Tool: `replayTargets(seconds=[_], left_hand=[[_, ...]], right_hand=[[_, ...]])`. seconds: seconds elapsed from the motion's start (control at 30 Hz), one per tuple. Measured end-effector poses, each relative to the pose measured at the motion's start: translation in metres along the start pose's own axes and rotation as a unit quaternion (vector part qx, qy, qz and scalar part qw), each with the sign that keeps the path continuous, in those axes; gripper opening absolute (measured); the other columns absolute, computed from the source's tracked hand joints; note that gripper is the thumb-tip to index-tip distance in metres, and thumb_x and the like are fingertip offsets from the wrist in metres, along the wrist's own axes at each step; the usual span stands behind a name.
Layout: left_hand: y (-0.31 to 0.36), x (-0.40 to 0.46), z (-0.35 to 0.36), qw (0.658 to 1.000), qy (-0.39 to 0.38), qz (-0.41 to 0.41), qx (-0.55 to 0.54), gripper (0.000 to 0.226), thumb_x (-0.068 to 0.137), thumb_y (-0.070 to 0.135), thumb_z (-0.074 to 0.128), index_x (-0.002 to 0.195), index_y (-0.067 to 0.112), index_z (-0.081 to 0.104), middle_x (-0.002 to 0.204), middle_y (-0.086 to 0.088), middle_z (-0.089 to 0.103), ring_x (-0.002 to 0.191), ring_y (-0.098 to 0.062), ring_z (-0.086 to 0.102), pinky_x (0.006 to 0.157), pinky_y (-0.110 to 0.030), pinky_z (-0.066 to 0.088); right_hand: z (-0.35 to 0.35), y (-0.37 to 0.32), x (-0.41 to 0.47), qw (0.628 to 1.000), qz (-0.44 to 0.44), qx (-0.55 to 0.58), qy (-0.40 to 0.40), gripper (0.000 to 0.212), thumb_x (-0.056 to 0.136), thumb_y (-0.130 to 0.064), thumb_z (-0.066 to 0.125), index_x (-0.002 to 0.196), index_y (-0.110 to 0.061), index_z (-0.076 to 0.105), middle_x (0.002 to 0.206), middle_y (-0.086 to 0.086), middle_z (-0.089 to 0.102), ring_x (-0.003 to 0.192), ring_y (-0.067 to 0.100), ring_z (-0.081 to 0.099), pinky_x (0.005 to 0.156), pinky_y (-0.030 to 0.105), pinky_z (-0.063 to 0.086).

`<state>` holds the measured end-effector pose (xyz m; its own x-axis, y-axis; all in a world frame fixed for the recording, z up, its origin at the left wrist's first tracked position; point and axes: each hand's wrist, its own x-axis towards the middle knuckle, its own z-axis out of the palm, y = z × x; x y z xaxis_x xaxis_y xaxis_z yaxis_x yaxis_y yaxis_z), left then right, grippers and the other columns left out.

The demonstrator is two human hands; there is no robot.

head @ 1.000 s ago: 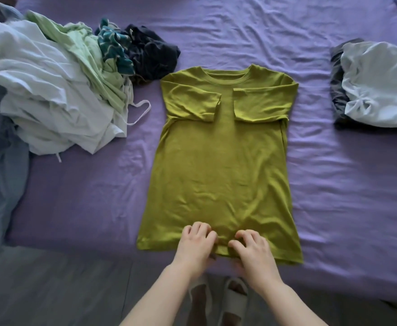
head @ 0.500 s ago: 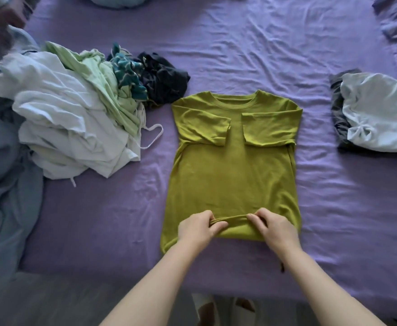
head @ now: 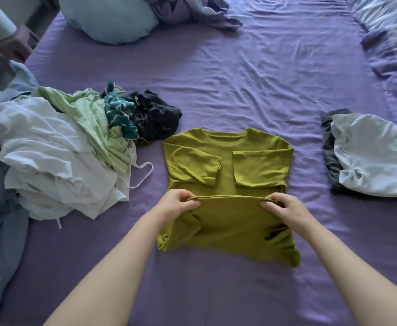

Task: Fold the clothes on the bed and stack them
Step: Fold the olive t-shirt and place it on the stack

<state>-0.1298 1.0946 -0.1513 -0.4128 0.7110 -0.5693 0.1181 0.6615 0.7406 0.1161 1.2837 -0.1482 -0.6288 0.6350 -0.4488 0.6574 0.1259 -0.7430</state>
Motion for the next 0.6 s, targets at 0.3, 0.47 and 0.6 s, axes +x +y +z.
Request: replayTargets(seconds=[0.3, 0.47, 0.6], left_hand=[[0.034, 0.085, 0.012, 0.989, 0.13, -0.018, -0.069, 0.033, 0.09, 0.04, 0.061, 0.08, 0.009, 0.066, 0.072, 0.003, 0.056, 0.068, -0.008, 0.048, 0.058, -0.013, 0.036], [0.043, 0.114, -0.004, 0.982, 0.187, 0.002, 0.018, 0.03, 0.087, 0.043, 0.064, 0.073, 0.017, 0.068, 0.064, 0.005, 0.058, 0.065, -0.01, 0.05, 0.058, -0.016, 0.037], [0.059, 0.15, -0.028, 0.979, 0.19, 0.015, 0.068, 0.032, 0.086, 0.043, 0.066, 0.077, 0.012, 0.07, 0.074, -0.006, 0.066, 0.075, -0.021, 0.058, 0.067, -0.027, 0.039]], right_hand=[[-0.028, -0.009, 0.096, 0.998, -0.018, 0.029, 0.057, 0.014, 0.086, -0.036, 0.067, 0.079, -0.024, 0.066, 0.076, -0.006, 0.065, 0.075, 0.012, 0.057, 0.069, 0.026, 0.044], [-0.03, -0.017, 0.126, 0.966, -0.067, -0.237, 0.079, 0.028, 0.096, -0.045, 0.044, 0.092, -0.018, 0.053, 0.077, -0.005, 0.06, 0.078, 0.024, 0.058, 0.056, 0.033, 0.036], [-0.038, -0.036, 0.155, 0.939, -0.095, -0.315, 0.095, 0.032, 0.098, -0.046, 0.039, 0.093, -0.016, 0.048, 0.08, 0.001, 0.065, 0.08, 0.027, 0.063, 0.056, 0.035, 0.038]])
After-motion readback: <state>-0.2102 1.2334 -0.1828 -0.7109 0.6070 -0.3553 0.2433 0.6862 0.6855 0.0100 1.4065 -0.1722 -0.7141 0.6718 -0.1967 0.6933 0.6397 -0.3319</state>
